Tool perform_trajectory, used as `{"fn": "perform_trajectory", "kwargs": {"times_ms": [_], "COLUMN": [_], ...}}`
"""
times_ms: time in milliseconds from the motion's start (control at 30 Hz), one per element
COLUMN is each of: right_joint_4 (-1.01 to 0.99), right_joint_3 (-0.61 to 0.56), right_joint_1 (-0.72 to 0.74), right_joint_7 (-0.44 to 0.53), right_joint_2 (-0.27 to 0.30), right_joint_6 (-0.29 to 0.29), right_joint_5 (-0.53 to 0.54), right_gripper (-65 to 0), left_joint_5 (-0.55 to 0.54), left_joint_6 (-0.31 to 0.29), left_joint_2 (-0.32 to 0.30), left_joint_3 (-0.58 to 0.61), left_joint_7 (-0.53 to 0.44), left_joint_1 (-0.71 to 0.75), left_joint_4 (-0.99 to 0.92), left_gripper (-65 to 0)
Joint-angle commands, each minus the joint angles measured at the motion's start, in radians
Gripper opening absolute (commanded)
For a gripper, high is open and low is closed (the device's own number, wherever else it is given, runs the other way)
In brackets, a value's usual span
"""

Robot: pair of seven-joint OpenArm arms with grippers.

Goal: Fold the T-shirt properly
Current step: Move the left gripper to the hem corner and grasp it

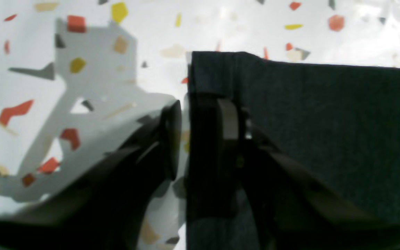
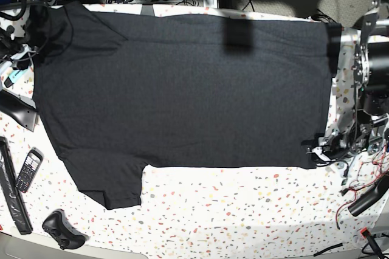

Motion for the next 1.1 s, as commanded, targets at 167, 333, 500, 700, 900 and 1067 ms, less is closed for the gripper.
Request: {"fn": "perform_trajectory", "kwargs": {"times_ms": [167, 333, 500, 700, 900, 1067], "right_joint_4": [0.014, 0.015, 0.014, 0.015, 0.015, 0.015], "right_joint_3": [0.011, 0.011, 0.011, 0.011, 0.011, 0.011], "right_joint_1": [0.003, 0.003, 0.003, 0.003, 0.003, 0.003], "right_joint_7": [0.014, 0.018, 0.019, 0.019, 0.019, 0.019], "right_joint_2": [0.023, 0.023, 0.023, 0.023, 0.023, 0.023], "right_joint_6": [0.000, 0.000, 0.001, 0.000, 0.001, 0.001], "right_joint_5": [0.007, 0.007, 0.007, 0.007, 0.008, 0.008], "right_gripper": [-57.7, -57.7, -57.7, -57.7, -57.7, -57.7], "left_joint_5": [0.029, 0.029, 0.024, -0.009, -0.010, -0.061], "left_joint_6": [-0.005, -0.005, -0.005, -0.005, -0.004, -0.005], "left_joint_2": [0.024, 0.024, 0.010, -0.006, -0.024, -0.052], "left_joint_3": [-0.002, -0.002, -0.002, -0.002, -0.002, -0.002], "left_joint_7": [0.027, 0.067, 0.040, 0.021, -0.029, -0.009], "left_joint_1": [-0.035, -0.035, -0.039, -0.039, -0.041, -0.041], "left_joint_4": [0.012, 0.012, 0.013, 0.013, 0.014, 0.058], "left_gripper": [-49.8, -59.3, -51.9, -44.7, -44.7, -44.7]}}
